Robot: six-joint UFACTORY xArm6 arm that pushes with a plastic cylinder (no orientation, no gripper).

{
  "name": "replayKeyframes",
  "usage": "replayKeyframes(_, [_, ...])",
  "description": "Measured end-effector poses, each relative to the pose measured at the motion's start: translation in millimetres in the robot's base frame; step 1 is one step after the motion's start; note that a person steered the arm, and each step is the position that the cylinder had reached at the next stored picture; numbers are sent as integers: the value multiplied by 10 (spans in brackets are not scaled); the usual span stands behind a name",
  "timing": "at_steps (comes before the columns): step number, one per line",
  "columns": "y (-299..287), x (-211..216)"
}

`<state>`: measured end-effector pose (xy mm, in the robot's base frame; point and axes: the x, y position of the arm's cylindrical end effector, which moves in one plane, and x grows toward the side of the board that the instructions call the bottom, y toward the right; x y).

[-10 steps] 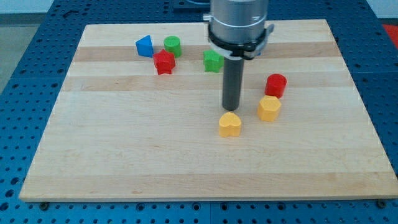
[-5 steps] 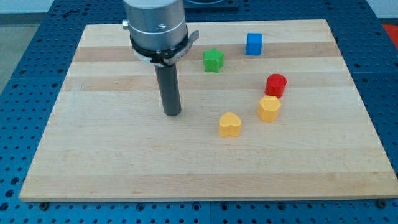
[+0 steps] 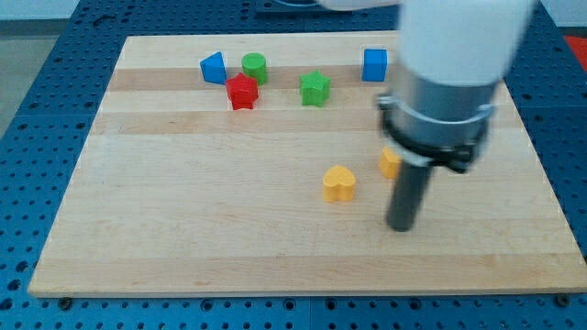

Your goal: Move your arm to the right of red circle

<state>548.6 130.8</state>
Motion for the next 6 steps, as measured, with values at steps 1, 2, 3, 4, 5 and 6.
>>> replayKeyframes(1, [329,-1])
replayKeyframes(2, [330,-17])
replayKeyframes(3, [618,-17])
replayKeyframes(4, [852,-182])
replayKeyframes(5, [817,-631])
replayKeyframes(6, [817,-1049])
